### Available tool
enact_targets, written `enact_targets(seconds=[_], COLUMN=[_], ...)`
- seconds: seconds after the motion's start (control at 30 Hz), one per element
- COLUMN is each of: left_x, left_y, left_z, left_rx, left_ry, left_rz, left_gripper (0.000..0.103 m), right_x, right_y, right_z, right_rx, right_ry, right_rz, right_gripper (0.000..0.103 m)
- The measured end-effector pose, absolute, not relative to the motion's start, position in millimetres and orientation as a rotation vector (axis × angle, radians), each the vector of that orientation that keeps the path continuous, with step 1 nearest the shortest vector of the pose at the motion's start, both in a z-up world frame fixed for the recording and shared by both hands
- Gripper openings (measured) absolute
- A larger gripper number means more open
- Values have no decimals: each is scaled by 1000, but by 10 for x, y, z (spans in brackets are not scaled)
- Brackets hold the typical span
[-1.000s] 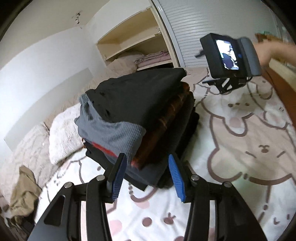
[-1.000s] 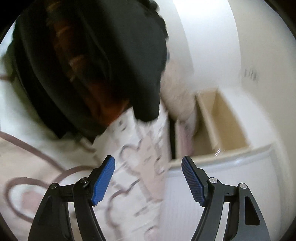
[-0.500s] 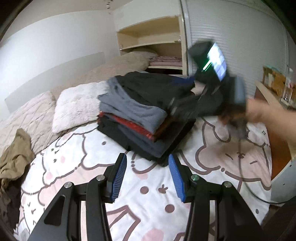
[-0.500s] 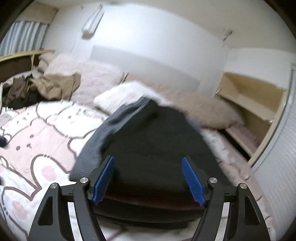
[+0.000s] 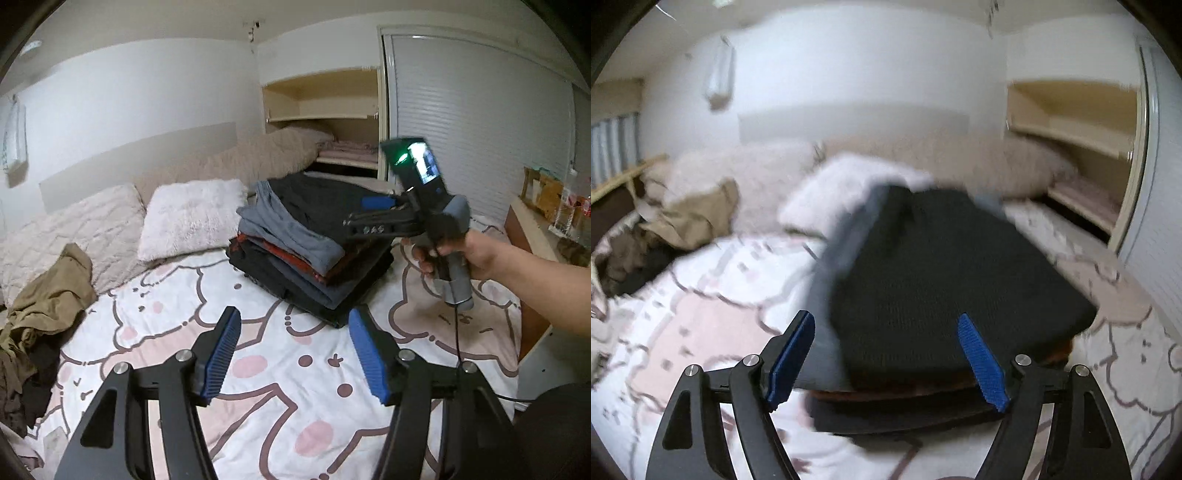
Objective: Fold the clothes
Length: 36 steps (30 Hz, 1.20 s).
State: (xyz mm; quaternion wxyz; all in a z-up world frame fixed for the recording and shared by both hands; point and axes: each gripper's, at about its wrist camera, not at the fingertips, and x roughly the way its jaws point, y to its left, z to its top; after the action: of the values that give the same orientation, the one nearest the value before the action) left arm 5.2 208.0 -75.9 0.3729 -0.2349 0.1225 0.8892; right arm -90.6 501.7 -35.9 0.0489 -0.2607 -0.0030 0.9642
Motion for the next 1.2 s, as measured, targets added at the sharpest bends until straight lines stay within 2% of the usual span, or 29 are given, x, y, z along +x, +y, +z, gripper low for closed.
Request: enact_targets(seconds=[0.1, 0.17, 0.33, 0.4, 0.47, 0.6, 0.9, 1.07, 1.2], left_x=[141, 202, 379, 444, 496, 588, 781, 890, 1010], left_y=[1926, 1849, 1698, 1635, 1573, 1395, 883, 772, 790], left_z=[-652, -592, -463, -422, -386, -346, -283, -266, -278], left_rx=[-585, -572, -528, -525, -524, -536, -526, -510, -502], left_ry=[276, 252, 234, 218, 205, 169, 56, 36, 62], left_rz=[2288, 2298, 2330, 2336, 2347, 2368, 2485, 2525, 2523], left_gripper=[62, 69, 70, 72, 80, 82, 103, 103, 103], right_x=[-622, -436, -231, -186, -203, -208, 379, 1012, 1354], right_y=[4747, 4549, 4087, 3893, 3798, 3630, 3301, 3251, 3275], right_z=[46, 323, 1010, 1235, 1432, 1634, 1334, 1037, 863], right_rx=[-686, -599, -438, -390, -373, -406, -450, -424, -431], right_ry=[-22, -22, 42, 114, 222, 379, 205, 78, 83], right_rz=[2963, 2966, 2960, 2963, 2964, 2957, 2946, 2844, 2791], right_gripper=[85, 102, 103, 103, 103, 103, 103, 103, 103])
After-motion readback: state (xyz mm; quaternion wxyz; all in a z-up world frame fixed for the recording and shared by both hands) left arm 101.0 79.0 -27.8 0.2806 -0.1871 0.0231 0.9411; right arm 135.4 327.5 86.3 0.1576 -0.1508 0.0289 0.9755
